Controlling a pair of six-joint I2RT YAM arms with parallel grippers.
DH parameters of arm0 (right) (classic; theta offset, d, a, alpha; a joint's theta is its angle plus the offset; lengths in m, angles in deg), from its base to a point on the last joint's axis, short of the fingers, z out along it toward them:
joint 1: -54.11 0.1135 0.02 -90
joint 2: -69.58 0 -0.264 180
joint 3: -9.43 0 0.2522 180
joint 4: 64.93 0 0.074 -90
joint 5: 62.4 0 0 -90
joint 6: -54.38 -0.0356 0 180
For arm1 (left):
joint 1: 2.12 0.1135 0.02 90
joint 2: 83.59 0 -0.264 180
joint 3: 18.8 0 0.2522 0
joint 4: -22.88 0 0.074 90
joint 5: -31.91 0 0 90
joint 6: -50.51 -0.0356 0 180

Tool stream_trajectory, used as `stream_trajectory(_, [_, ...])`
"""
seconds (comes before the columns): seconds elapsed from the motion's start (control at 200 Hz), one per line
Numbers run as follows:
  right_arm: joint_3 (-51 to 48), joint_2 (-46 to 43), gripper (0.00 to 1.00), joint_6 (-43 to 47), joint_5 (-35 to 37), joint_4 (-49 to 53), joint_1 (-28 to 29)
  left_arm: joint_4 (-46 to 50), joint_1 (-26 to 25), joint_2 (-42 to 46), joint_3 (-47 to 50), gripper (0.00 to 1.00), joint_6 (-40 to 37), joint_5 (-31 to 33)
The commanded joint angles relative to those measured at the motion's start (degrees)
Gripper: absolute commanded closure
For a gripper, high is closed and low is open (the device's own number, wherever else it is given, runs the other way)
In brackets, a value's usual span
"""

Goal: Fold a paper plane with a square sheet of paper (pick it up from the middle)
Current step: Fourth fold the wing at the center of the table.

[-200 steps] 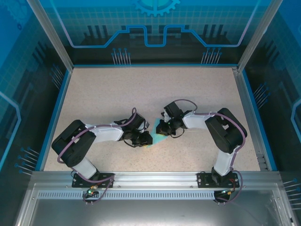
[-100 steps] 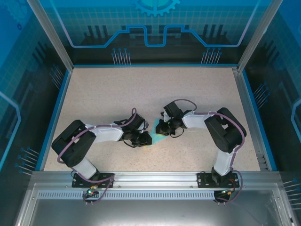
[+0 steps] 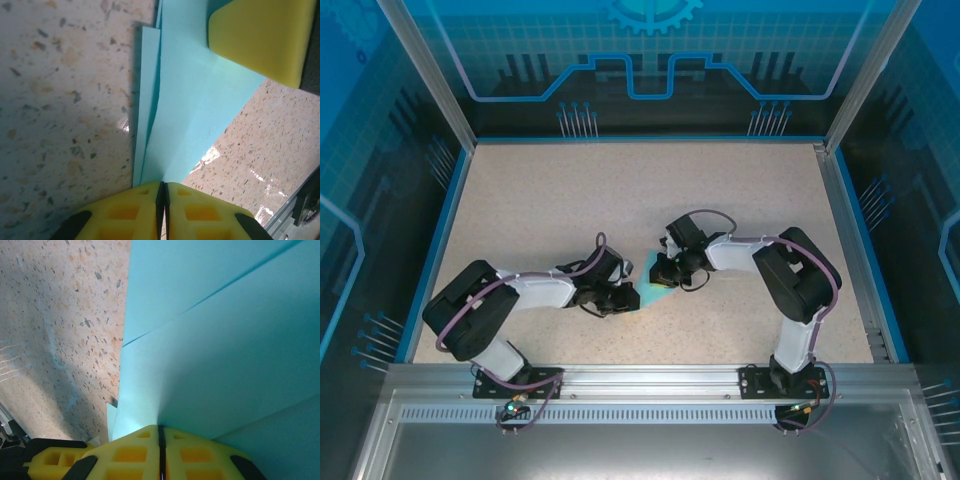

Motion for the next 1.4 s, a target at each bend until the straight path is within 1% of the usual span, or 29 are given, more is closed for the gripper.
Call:
stream_trajectory(0.0, [-2.53, 5.65, 0.91, 0.99, 10.26, 7.29, 0.77, 13.53, -0.12, -0.12, 4.85, 0.88, 0.85, 1.51])
stream_trajectory(0.43, [-2.60, 5.69, 0.91, 0.93, 10.42, 7.47, 0.77, 18.40, -0.16, 6.43, 2.40, 0.91, -0.95, 0.47])
stream_trajectory(0.535, [-2.88, 4.55, 0.91, 1.04, 9.92, 6.83, 0.77, 15.75, -0.16, 9.10, 0.51, 0.91, -0.12, 0.76])
stream_trajectory(0.69, [-2.89, 2.56, 0.91, 1.41, 9.41, 6.15, 0.72, 8.28, -0.17, 11.91, -0.97, 0.91, 2.11, 2.31])
stream_trajectory(0.785, [-2.71, 1.81, 0.91, 1.56, 9.09, 5.76, 0.84, 4.92, -0.15, 10.64, -1.67, 0.90, 2.69, 2.89])
stream_trajectory(0.96, [-2.63, 1.00, 0.91, 1.63, 8.42, 4.99, 0.84, 2.18, -0.10, 5.26, -3.22, 0.91, 2.87, 2.37])
stream_trajectory(1.286, [-1.66, -2.66, 0.90, 2.78, 6.37, 1.98, 0.83, 2.79, -0.13, -0.33, -2.51, 0.94, 2.80, 2.75])
stream_trajectory(1.396, [-1.56, -5.16, 0.90, 4.06, 4.69, -0.86, 1.03, 3.95, -0.14, -1.35, -1.86, 0.97, 2.94, 3.71])
